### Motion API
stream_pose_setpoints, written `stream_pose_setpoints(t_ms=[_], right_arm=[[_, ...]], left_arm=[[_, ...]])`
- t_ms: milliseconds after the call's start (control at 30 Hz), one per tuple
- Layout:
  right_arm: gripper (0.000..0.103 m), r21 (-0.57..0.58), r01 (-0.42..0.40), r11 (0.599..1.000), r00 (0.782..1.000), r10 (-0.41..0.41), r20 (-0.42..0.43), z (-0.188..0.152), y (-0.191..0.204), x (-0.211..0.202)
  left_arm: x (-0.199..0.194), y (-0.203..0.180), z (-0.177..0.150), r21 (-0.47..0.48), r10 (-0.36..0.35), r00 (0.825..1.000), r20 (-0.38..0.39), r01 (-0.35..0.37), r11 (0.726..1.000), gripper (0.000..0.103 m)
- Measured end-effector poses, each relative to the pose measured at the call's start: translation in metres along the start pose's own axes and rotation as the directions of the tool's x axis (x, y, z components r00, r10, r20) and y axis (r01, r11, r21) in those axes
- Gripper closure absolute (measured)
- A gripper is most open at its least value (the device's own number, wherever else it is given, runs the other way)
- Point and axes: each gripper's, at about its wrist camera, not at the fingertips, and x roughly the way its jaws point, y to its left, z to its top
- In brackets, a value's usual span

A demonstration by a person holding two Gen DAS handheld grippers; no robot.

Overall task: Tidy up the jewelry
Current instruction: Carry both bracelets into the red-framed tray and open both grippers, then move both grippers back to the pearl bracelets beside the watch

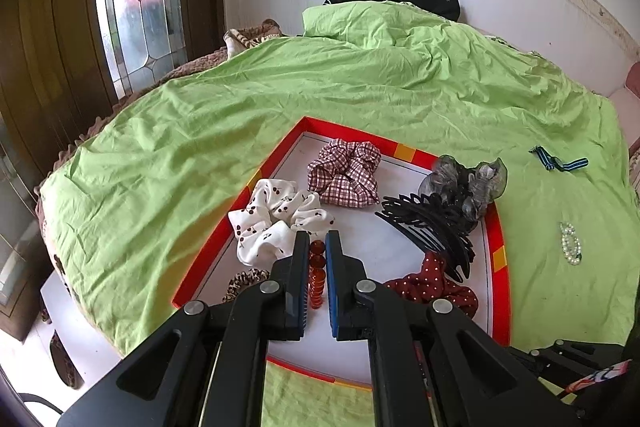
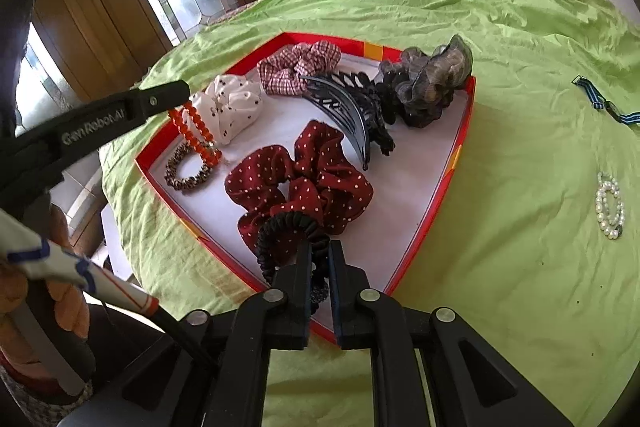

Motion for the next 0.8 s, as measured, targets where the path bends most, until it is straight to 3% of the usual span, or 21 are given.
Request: stream_pose_setpoints(t_ms=[167, 333, 600, 667, 800], right_arm=[[0.081, -0.001, 0.01, 1.0, 1.0, -0.01, 0.021, 0.001, 0.001, -0.008], [0.079, 0.018, 0.004, 1.0, 0.999, -0.005, 0.048, 0.0, -0.004, -0.02], [0.075, 0.059, 0.017, 0.998, 0.996, -0.022, 0.082, -0.005, -0.023, -0.04], [0.074, 0.072, 0.021, 0.997, 0.996, -0.027, 0.087, -0.006, -0.028, -0.044], [0.071, 0.103, 0.03, 0.994, 0.994, -0.04, 0.099, -0.012, -0.044, -0.053]], left_arm=[[-0.001, -0.004, 0.0, 0.01, 0.006, 1.0, 0.006, -0.006, 1.0, 0.096], [-0.005, -0.008, 0.001, 0.022, 0.021, 0.999, 0.028, -0.022, 1.0, 0.095], [-0.009, -0.016, 0.001, 0.043, 0.03, 0.999, 0.045, -0.032, 0.999, 0.083], [-0.01, -0.02, 0.001, 0.047, 0.032, 0.998, 0.049, -0.034, 0.998, 0.074], [-0.012, -0.027, 0.001, 0.064, 0.038, 0.997, 0.061, -0.042, 0.997, 0.072]])
